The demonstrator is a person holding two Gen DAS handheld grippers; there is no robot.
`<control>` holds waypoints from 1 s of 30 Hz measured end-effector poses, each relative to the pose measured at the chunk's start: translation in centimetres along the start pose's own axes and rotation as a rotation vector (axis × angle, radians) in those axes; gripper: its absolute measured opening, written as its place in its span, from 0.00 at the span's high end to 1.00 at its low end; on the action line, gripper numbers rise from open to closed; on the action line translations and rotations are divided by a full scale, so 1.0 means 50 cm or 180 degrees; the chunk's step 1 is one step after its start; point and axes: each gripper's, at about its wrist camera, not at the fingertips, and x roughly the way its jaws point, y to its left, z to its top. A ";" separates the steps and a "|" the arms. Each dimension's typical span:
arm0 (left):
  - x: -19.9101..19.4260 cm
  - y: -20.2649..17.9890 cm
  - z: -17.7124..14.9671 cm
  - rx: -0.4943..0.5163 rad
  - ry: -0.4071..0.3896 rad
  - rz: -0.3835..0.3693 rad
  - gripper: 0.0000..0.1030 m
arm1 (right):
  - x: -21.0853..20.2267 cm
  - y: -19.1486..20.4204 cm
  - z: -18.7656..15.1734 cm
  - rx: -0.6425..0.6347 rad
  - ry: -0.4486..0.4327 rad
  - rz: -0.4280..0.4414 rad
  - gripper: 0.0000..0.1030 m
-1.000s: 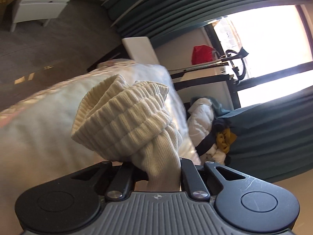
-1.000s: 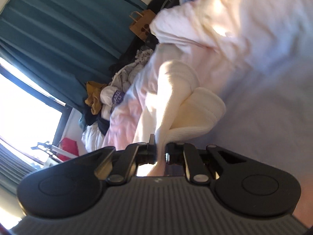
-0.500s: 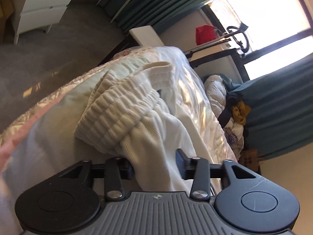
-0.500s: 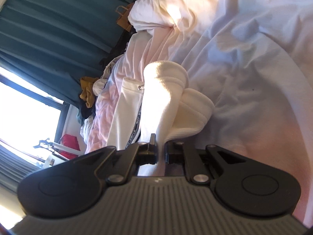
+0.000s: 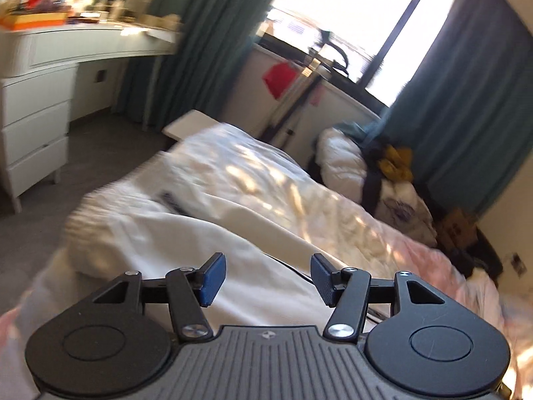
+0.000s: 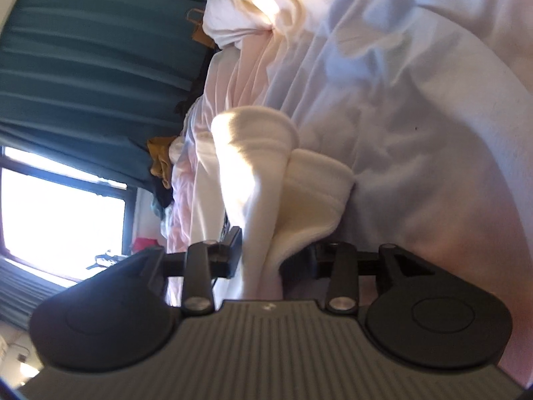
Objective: Fold clothes
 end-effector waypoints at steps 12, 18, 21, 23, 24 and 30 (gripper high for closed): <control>0.283 -0.248 -0.166 0.0982 0.0524 -0.0230 0.46 | 0.016 0.032 -0.004 -0.0450 -0.0281 -0.0105 0.61; 0.327 -0.260 -0.220 0.1285 0.0765 -0.0149 0.47 | 0.015 0.055 -0.004 -0.0735 -0.0367 -0.0239 0.77; 0.339 -0.247 -0.221 0.1307 0.0816 -0.0128 0.47 | 0.005 0.096 -0.010 -0.0957 -0.0457 -0.0251 0.82; 0.335 -0.249 -0.224 0.1379 0.0795 -0.0113 0.47 | -0.005 0.132 -0.016 -0.1097 -0.0516 -0.0254 0.85; 0.333 -0.251 -0.226 0.1422 0.0781 -0.0101 0.47 | -0.010 0.151 -0.019 -0.1167 -0.0545 -0.0255 0.85; 0.309 -0.260 -0.217 0.1507 0.0713 -0.0104 0.47 | -0.042 0.296 -0.065 -0.1694 -0.0625 -0.0163 0.86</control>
